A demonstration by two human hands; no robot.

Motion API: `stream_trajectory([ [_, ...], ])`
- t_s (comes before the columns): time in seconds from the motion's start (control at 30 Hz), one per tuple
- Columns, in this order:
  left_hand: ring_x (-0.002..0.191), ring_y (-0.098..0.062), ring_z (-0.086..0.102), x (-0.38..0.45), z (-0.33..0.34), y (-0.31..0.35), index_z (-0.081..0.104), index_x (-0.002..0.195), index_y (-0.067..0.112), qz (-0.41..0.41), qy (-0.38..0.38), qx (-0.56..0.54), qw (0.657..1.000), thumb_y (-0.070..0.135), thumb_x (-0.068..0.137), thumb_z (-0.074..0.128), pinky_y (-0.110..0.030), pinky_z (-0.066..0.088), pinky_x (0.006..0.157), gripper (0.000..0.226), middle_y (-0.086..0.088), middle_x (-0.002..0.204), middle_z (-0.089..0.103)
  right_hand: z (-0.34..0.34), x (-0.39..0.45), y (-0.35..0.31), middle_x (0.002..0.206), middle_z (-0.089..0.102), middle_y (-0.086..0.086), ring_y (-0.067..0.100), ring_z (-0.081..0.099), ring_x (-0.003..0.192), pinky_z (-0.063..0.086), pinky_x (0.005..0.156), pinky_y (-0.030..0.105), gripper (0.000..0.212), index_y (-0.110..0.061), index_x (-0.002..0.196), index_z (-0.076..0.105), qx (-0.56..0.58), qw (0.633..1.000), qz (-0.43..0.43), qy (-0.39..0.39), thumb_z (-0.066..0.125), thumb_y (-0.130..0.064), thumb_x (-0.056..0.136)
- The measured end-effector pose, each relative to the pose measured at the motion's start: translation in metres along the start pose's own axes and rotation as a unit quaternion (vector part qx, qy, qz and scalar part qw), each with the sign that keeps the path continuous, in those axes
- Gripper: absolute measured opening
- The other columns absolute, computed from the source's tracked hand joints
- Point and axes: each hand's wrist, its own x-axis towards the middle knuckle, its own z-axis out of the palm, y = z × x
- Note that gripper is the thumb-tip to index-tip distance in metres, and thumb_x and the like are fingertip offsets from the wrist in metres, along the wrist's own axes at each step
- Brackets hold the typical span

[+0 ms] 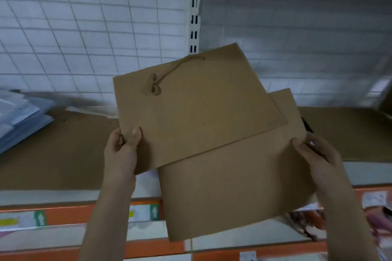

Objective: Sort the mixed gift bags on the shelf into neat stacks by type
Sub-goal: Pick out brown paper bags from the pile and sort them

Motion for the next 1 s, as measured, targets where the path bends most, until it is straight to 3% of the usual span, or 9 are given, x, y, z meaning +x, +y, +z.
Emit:
stream_trajectory([
  [0.13, 0.087, -0.012, 0.058, -0.019, 0.053, -0.018, 0.058, 0.101, 0.02, 0.006, -0.034, 0.01, 0.999, 0.021, 0.089, 0.06, -0.03, 0.045, 0.076, 0.012, 0.005, 0.099, 0.064, -0.044, 0.02, 0.003, 0.087, 0.062, -0.013, 0.007, 0.052, 0.086, 0.038, 0.074, 0.025, 0.005, -0.023, 0.087, 0.064, 0.007, 1.0, -0.004, 0.027, 0.061, -0.019, 0.088],
  [0.23, 0.09, -0.01, 0.059, -0.037, 0.093, -0.034, 0.058, 0.105, 0.022, 0.026, -0.045, 0.036, 0.998, 0.022, 0.089, 0.059, -0.03, 0.045, 0.081, 0.016, 0.005, 0.1, 0.064, -0.084, 0.043, 0.011, 0.093, 0.061, -0.014, 0.006, 0.052, 0.088, 0.037, 0.083, 0.032, 0.006, -0.029, 0.082, 0.063, -0.006, 1.0, 0.007, 0.026, 0.061, -0.025, 0.087],
  [0.33, 0.082, -0.004, 0.057, -0.062, 0.138, -0.052, 0.057, 0.102, 0.018, 0.038, -0.035, 0.045, 0.998, 0.02, 0.09, 0.058, -0.023, 0.044, 0.072, 0.013, 0.007, 0.093, 0.062, -0.13, 0.075, 0.019, 0.094, 0.058, -0.011, 0.01, 0.049, 0.089, 0.035, 0.088, 0.035, 0.006, -0.029, 0.083, 0.06, -0.019, 0.999, 0.024, 0.025, 0.059, -0.028, 0.089],
  [0.4, 0.08, -0.005, 0.057, -0.08, 0.168, -0.065, 0.057, 0.103, 0.016, 0.037, -0.036, 0.049, 0.997, 0.019, 0.09, 0.058, -0.022, 0.044, 0.069, 0.013, 0.004, 0.094, 0.063, -0.163, 0.099, 0.027, 0.098, 0.055, -0.007, 0.014, 0.047, 0.098, 0.034, 0.091, 0.037, 0.006, -0.03, 0.092, 0.056, -0.019, 0.998, 0.046, 0.035, 0.06, -0.031, 0.088],
  [0.47, 0.082, -0.008, 0.058, -0.096, 0.196, -0.077, 0.058, 0.106, 0.014, 0.028, -0.041, 0.054, 0.997, 0.02, 0.09, 0.058, -0.024, 0.045, 0.071, 0.017, 0.001, 0.097, 0.063, -0.191, 0.123, 0.035, 0.108, 0.056, -0.001, 0.02, 0.048, 0.104, 0.037, 0.09, 0.038, 0.022, -0.029, 0.108, 0.057, -0.013, 0.997, 0.062, 0.036, 0.061, -0.033, 0.087],
  [0.6, 0.084, -0.008, 0.059, -0.124, 0.245, -0.095, 0.063, 0.1, 0.02, 0.01, -0.03, 0.059, 0.998, 0.021, 0.089, 0.06, -0.027, 0.046, 0.075, 0.011, 0.006, 0.094, 0.065, -0.236, 0.169, 0.046, 0.097, 0.06, 0.002, 0.017, 0.054, 0.086, 0.042, 0.075, 0.031, 0.023, -0.021, 0.113, 0.059, -0.008, 0.997, 0.067, 0.039, 0.059, -0.023, 0.09],
  [0.67, 0.085, -0.008, 0.059, -0.137, 0.266, -0.103, 0.062, 0.09, 0.026, 0.008, -0.026, 0.073, 0.997, 0.022, 0.089, 0.06, -0.028, 0.046, 0.077, 0.004, 0.01, 0.091, 0.064, -0.255, 0.191, 0.054, 0.108, 0.06, 0.006, 0.02, 0.054, 0.095, 0.042, 0.082, 0.034, 0.023, -0.027, 0.112, 0.059, -0.014, 0.997, 0.066, 0.037, 0.059, -0.024, 0.09],
  [0.83, 0.087, 0.0, 0.055, -0.155, 0.31, -0.123, 0.061, 0.104, 0.023, 0.023, -0.033, 0.137, 0.99, 0.026, 0.09, 0.058, -0.023, 0.043, 0.073, 0.015, 0.014, 0.095, 0.061, -0.291, 0.235, 0.077, 0.118, 0.054, 0.004, 0.026, 0.051, 0.109, 0.04, 0.099, 0.048, 0.03, -0.029, 0.121, 0.055, -0.031, 0.994, 0.102, 0.038, 0.054, -0.023, 0.092],
  [1.0, 0.078, -0.003, 0.055, -0.159, 0.356, -0.134, 0.06, 0.096, 0.02, 0.056, -0.055, 0.225, 0.971, 0.024, 0.09, 0.059, -0.016, 0.04, 0.061, 0.008, 0.016, 0.083, 0.058, -0.315, 0.266, 0.091, 0.124, 0.053, 0.006, 0.03, 0.05, 0.114, 0.039, 0.097, 0.042, 0.035, -0.025, 0.128, 0.053, -0.085, 0.989, 0.117, 0.031, 0.052, -0.026, 0.093],
])
